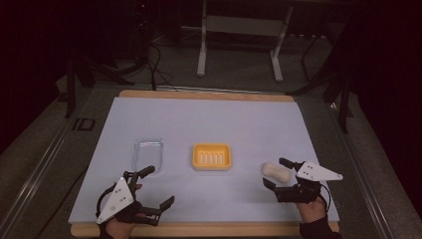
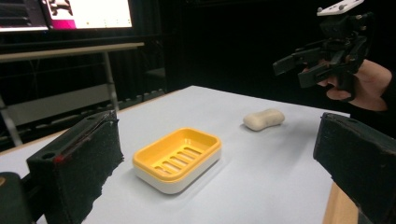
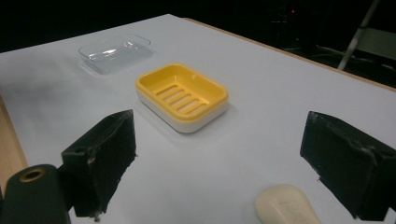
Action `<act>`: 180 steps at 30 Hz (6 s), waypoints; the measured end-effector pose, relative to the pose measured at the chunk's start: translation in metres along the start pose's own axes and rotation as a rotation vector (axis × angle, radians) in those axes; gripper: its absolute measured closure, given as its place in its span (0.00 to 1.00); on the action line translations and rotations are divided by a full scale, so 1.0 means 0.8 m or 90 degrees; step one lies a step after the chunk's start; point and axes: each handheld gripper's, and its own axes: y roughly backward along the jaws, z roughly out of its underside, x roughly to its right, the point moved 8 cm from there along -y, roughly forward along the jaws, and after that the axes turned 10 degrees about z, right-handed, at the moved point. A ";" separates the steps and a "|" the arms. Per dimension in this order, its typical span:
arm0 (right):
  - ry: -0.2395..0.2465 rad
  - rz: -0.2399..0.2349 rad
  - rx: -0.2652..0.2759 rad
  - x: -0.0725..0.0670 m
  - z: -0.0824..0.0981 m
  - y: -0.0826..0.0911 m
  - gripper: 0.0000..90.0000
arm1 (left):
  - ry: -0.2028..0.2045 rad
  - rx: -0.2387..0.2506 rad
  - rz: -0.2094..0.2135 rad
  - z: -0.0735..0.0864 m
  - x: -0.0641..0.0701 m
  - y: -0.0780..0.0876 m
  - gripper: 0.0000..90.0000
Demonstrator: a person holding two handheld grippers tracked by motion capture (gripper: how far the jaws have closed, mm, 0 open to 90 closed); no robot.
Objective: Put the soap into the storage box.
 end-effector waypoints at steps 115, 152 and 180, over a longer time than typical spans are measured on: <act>0.283 -0.172 -0.641 0.005 0.051 0.012 0.12 | 0.009 -0.044 0.032 0.016 0.008 0.008 0.01; 0.262 -0.166 -0.666 0.048 0.046 -0.030 0.14 | 0.009 -0.057 0.038 0.019 0.009 0.006 0.01; 0.269 -0.141 -0.604 0.077 0.039 -0.057 0.16 | 0.005 -0.059 0.042 0.019 0.011 0.005 0.01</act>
